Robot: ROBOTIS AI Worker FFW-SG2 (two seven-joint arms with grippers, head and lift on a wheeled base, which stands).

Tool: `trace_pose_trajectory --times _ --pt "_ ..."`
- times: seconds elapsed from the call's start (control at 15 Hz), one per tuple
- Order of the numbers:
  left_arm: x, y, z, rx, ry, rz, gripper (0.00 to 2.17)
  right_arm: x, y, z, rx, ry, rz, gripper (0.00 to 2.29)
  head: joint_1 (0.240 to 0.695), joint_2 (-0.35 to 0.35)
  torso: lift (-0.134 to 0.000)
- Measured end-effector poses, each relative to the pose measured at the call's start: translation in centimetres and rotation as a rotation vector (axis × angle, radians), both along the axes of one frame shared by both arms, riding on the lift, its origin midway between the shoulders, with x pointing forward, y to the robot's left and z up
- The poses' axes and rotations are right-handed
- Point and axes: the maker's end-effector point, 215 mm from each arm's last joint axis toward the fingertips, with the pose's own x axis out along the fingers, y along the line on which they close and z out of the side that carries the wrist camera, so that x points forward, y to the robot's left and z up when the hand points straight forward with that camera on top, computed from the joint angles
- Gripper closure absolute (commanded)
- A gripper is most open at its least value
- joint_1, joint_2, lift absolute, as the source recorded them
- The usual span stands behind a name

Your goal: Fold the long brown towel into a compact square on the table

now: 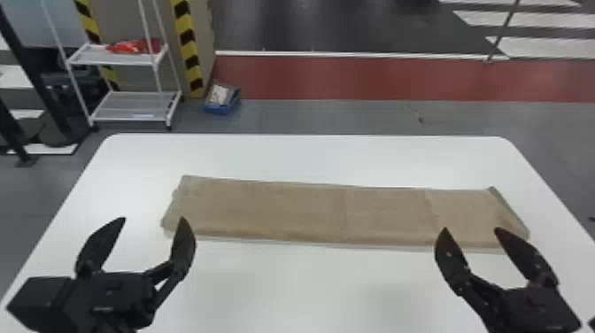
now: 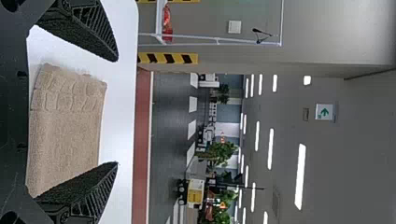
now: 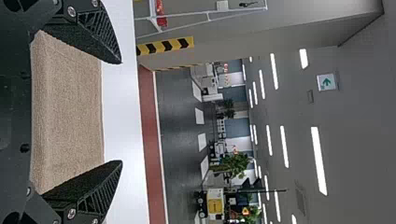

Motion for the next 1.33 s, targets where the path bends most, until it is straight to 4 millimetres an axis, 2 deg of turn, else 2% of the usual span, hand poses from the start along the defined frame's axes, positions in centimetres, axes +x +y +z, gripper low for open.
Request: trace_pose_trajectory --times 1.0,1.2,1.33 --pt "0.6 -0.2 0.0 0.004 -0.011 -0.003 0.08 0.4 0.2 0.3 0.003 -0.023 0.013 0.12 0.695 -0.034 -0.116" --pt "2.0 -0.3 -0.4 0.015 -0.016 -0.003 0.08 1.9 0.5 -0.6 0.002 -0.011 0.033 0.12 0.695 -0.029 -0.116" --pt "4.1 0.0 -1.2 0.025 -0.011 0.002 0.08 4.1 0.5 -1.6 -0.013 0.012 0.036 0.12 0.695 -0.026 -0.116"
